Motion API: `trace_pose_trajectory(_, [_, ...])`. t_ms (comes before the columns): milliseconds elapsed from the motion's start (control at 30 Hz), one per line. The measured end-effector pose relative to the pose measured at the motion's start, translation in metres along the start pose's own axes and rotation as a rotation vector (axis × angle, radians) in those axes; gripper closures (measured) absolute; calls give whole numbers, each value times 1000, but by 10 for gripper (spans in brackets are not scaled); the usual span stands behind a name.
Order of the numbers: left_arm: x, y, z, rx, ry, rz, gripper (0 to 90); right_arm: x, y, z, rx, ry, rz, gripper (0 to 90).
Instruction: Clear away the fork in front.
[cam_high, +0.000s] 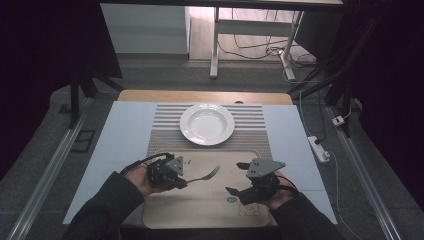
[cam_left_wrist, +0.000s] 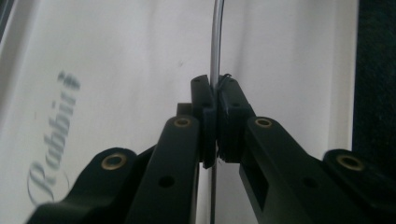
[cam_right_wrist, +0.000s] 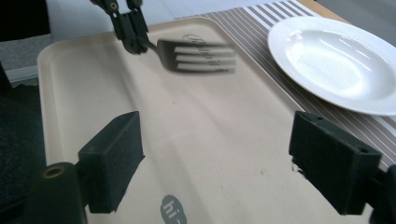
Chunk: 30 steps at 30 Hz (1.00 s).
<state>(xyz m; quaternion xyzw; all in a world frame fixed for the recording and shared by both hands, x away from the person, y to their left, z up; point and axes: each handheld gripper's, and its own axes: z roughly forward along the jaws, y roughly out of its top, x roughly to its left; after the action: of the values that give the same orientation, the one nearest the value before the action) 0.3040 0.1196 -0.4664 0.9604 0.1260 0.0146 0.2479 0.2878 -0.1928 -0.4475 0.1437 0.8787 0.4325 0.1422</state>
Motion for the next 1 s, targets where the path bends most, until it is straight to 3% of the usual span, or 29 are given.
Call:
trace_pose_trajectory(333, [-4,-18,-10,12,39,-320,870,-1,-9,-12,29,-53,50,152])
trace_pose_trajectory(467, [-7,-26,-9,29,77,-413,869,0,-13,-16,46,-73,59,133])
trace_pose_trajectory(733, [-8,-40,-4,16,106,-645,869,4,-20,-21,62,-94,73,99])
trace_pose_trajectory(1000, [-9,-48,7,72,151,-773,868,8,-26,-27,72,-100,77,99])
